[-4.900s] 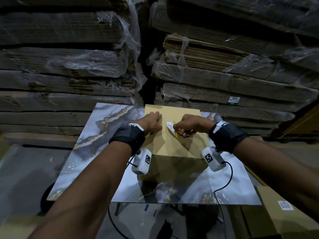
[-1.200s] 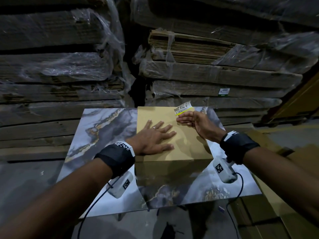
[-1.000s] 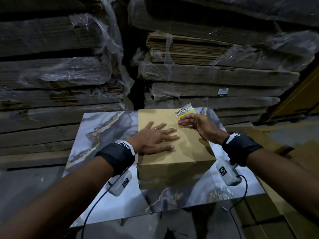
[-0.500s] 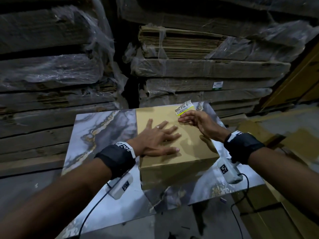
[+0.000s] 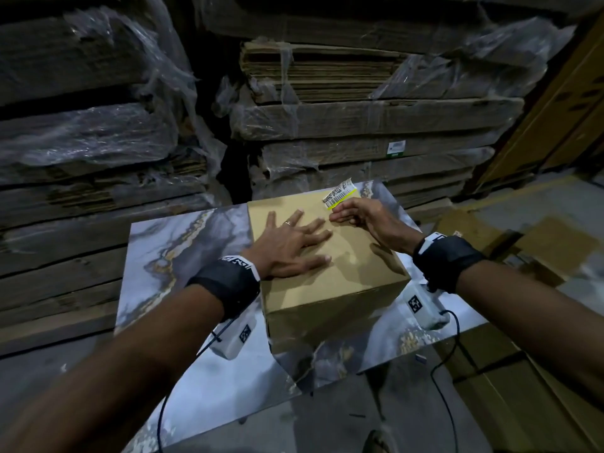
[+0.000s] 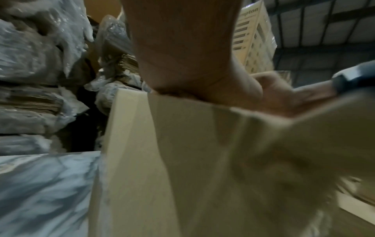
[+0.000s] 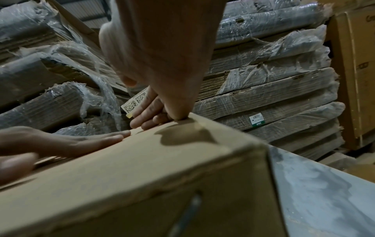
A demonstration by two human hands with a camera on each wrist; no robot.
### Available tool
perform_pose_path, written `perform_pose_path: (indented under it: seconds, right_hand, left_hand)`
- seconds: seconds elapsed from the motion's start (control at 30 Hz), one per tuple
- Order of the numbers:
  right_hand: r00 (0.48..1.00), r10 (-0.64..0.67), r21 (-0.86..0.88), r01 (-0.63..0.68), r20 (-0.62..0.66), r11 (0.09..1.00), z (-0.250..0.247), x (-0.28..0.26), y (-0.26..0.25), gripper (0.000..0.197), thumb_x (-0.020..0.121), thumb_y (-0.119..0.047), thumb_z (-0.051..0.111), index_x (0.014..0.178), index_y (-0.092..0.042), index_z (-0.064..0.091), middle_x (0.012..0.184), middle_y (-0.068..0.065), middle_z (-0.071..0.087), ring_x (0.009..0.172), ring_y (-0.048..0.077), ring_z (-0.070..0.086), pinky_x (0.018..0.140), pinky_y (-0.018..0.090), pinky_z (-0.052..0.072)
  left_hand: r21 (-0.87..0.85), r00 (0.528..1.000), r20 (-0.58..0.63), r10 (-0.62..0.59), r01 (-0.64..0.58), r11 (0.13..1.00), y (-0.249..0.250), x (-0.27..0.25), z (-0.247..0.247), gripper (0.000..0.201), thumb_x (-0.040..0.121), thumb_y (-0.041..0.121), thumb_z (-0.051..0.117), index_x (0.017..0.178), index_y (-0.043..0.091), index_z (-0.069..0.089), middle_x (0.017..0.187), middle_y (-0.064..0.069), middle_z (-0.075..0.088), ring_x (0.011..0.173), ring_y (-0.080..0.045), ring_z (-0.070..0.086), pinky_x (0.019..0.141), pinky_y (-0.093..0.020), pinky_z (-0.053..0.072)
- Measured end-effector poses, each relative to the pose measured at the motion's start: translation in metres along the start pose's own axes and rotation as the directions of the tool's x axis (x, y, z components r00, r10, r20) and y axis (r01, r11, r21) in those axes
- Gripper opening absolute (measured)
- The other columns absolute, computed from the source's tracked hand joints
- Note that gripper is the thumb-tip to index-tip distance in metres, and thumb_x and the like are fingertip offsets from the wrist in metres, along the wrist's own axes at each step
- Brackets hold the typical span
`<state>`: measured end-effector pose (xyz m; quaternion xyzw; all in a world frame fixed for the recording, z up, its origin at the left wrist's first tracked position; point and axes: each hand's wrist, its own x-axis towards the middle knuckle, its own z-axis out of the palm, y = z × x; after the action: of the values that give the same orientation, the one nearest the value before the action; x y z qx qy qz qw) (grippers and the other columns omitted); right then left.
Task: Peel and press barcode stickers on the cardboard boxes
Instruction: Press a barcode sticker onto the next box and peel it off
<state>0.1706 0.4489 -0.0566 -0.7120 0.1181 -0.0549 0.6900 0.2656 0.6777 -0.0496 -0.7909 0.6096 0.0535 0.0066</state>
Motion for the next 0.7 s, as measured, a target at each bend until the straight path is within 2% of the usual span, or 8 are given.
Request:
perform_pose_path:
  seconds: [0.1,0.2,0.27,0.33,0.4,0.47,0.63,0.7]
  right_hand:
    - [1.0,-0.004,-0.03,0.004,-0.006,1.0,0.002,-0.001,-0.003,0.04,0.09,-0.036,0.041,0.105,-0.012,0.07,0.105,0.008,0.078,0.105,0.018,0.072,0.092,0.03,0.046]
    - [1.0,-0.001,-0.05,0.001,0.001,0.999,0.001,-0.002,-0.002,0.041,0.092,-0.036,0.041,0.106,-0.013,0.071,0.108,0.009,0.077,0.108,0.02,0.071,0.091,0.031,0.045]
    - [1.0,0.001,-0.042,-0.002,-0.004,0.999,0.002,-0.001,-0.001,0.04,0.091,-0.036,0.042,0.104,-0.013,0.072,0.108,0.01,0.078,0.106,0.02,0.071,0.087,0.03,0.044]
    - [1.0,0.016,-0.055,-0.016,-0.003,0.998,0.003,-0.001,-0.003,0.042,0.09,-0.036,0.042,0.104,-0.012,0.072,0.109,0.012,0.077,0.104,0.019,0.07,0.081,0.027,0.042]
    - [1.0,0.015,-0.064,-0.016,-0.003,0.998,0.003,-0.002,-0.004,0.044,0.09,-0.037,0.04,0.106,-0.011,0.072,0.11,0.012,0.077,0.103,0.019,0.07,0.075,0.025,0.041]
    - [1.0,0.018,-0.081,-0.018,0.006,0.997,0.002,-0.003,-0.004,0.045,0.092,-0.037,0.039,0.108,-0.011,0.071,0.111,0.012,0.077,0.105,0.02,0.07,0.074,0.024,0.041]
    - [1.0,0.01,-0.083,-0.01,0.003,0.997,0.006,-0.002,-0.003,0.046,0.09,-0.036,0.04,0.11,-0.008,0.071,0.111,0.014,0.077,0.101,0.017,0.071,0.074,0.024,0.041]
    - [1.0,0.009,-0.079,-0.007,0.015,0.997,0.006,-0.001,-0.002,0.045,0.09,-0.035,0.041,0.109,-0.007,0.072,0.111,0.014,0.076,0.103,0.02,0.072,0.078,0.027,0.042]
  left_hand:
    - [-0.03,0.989,-0.012,0.151,-0.151,0.988,0.014,-0.011,0.004,0.069,0.096,0.076,0.023,0.157,0.044,0.022,0.167,0.017,0.012,0.156,-0.021,0.007,0.111,-0.069,0.012]
    - [-0.006,0.982,-0.033,0.185,-0.185,0.983,0.012,-0.017,0.004,0.064,0.097,0.075,0.02,0.156,0.049,0.02,0.166,0.021,0.012,0.156,-0.019,0.009,0.112,-0.065,0.015]
    - [0.046,0.991,-0.023,0.13,-0.129,0.991,-0.005,-0.015,0.001,0.066,0.093,0.08,0.014,0.154,0.055,0.017,0.165,0.023,0.012,0.155,-0.02,0.012,0.111,-0.064,0.018]
    - [0.076,1.0,-0.029,0.001,0.001,0.997,-0.022,-0.012,-0.005,0.075,0.086,0.088,0.01,0.153,0.057,0.016,0.165,0.023,0.015,0.155,-0.024,0.016,0.111,-0.064,0.019]
    - [0.095,0.993,-0.065,-0.099,0.105,0.99,-0.027,-0.01,-0.006,0.082,0.082,0.093,0.012,0.154,0.055,0.019,0.165,0.02,0.02,0.153,-0.026,0.02,0.112,-0.063,0.019]
    - [0.057,0.99,-0.069,-0.127,0.131,0.99,-0.018,-0.01,-0.003,0.087,0.081,0.093,0.014,0.156,0.049,0.022,0.166,0.016,0.021,0.154,-0.025,0.018,0.113,-0.061,0.019]
    - [-0.039,0.998,-0.066,0.008,-0.01,0.999,-0.001,-0.025,0.006,0.084,0.088,0.087,0.018,0.158,0.04,0.026,0.167,0.014,0.017,0.156,-0.022,0.012,0.117,-0.061,0.014]
    - [-0.047,0.996,-0.056,0.07,-0.073,0.996,0.001,-0.034,0.005,0.083,0.089,0.086,0.021,0.157,0.04,0.027,0.167,0.014,0.016,0.156,-0.021,0.01,0.118,-0.061,0.013]
